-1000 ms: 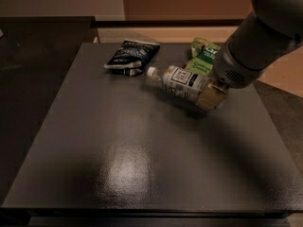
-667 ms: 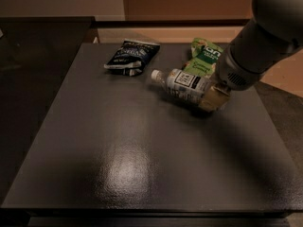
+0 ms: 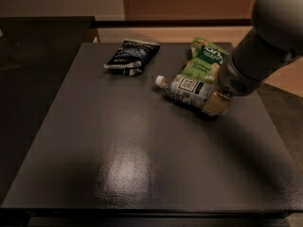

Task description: Move blue plastic bottle near green rice chip bag

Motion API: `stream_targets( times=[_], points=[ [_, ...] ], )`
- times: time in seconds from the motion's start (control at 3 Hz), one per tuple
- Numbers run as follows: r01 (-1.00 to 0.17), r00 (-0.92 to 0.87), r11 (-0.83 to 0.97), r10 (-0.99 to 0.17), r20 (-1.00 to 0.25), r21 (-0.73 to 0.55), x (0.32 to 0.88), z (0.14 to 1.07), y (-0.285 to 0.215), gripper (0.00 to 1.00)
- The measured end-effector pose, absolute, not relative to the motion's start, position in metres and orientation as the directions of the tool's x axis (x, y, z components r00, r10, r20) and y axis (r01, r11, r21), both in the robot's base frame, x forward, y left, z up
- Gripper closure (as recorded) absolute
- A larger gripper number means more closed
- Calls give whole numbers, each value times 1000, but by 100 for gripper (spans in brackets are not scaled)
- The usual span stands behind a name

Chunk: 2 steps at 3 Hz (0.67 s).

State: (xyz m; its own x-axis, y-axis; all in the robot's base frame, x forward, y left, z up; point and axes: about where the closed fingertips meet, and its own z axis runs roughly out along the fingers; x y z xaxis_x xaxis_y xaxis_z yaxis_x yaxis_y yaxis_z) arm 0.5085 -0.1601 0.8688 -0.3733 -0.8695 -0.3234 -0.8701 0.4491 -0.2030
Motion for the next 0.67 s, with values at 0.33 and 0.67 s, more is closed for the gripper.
stream_targets(
  times=[0.33,0.67],
  points=[
    [-869,-384,456,-866,-319,-193,508,861,-166,35],
    [-870,-382,454,-868,-318,-194,507,861,-165,12]
  ],
)
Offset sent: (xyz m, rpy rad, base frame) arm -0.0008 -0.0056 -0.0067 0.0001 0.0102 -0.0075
